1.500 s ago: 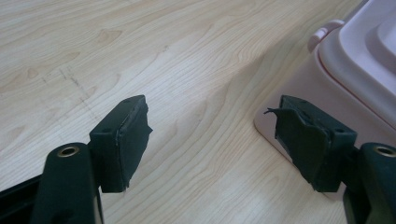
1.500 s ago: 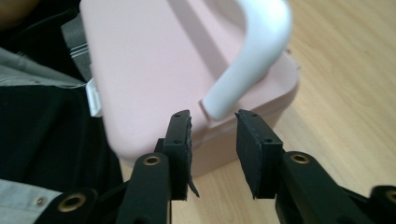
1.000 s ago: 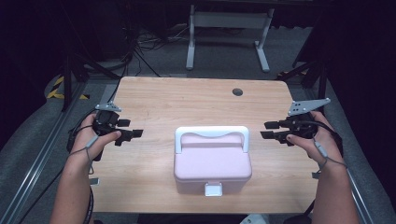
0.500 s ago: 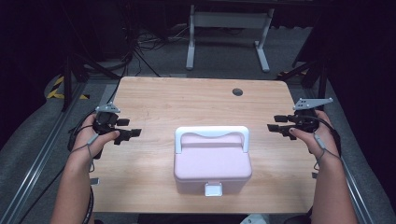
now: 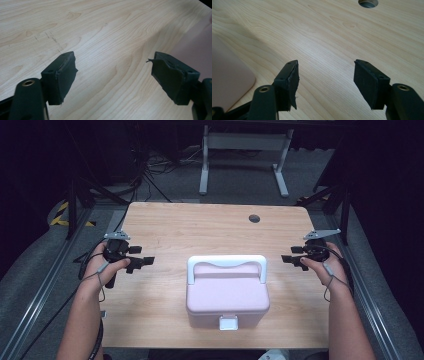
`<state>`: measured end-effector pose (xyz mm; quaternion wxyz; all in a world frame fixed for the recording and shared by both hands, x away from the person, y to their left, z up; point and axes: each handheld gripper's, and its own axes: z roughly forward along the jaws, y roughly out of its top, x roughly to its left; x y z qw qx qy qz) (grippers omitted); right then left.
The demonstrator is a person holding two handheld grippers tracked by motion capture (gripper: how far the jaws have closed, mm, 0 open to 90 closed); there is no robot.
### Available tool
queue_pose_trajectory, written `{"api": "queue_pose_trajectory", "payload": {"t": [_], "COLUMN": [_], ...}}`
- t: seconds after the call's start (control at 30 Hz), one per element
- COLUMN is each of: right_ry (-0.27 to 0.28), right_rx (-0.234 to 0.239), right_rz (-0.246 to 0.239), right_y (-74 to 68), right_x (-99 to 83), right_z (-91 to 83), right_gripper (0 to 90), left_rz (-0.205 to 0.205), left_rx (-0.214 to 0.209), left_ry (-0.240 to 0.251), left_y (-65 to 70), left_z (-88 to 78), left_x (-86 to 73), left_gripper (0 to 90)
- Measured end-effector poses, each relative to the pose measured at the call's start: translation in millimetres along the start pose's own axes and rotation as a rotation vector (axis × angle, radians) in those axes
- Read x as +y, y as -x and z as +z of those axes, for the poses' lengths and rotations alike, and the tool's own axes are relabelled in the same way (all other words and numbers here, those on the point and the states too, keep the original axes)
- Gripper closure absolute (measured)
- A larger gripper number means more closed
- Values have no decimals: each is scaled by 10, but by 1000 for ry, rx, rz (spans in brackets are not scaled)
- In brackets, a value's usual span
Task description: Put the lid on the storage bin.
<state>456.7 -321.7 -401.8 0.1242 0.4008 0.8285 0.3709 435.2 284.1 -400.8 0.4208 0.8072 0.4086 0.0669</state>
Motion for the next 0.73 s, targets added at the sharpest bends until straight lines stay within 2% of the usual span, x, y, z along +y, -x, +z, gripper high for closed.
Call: {"api": "queue_pose_trajectory", "payload": {"t": [0.2,0.23,0.37,0.5,0.6,0.67,0.73], "right_ry": [-26,-34,-43,-47,-53,-50,-48], "right_rx": [-1,3,5,4,9,6,5], "right_rz": [32,40,44,42,40,40,40], "right_y": [13,10,4,2,-4,-4,-3], "right_x": [-31,-32,-33,-36,-42,-43,-38], "right_z": [67,74,90,100,106,103,96], "right_gripper": [393,391,383,378,375,375,375], "left_rz": [-43,-73,-90,-104,-88,-45,-25], "left_rx": [13,9,38,41,37,20,17], "left_ry": [-1,-10,-13,-16,-15,-7,-9], "left_y": [-55,-63,-63,-46,-30,-23,3], "left_z": [52,58,78,105,121,112,99], "left_x": [-42,-50,-58,-51,-41,-26,-9], "left_gripper": [171,171,160,161,164,199,217]}}
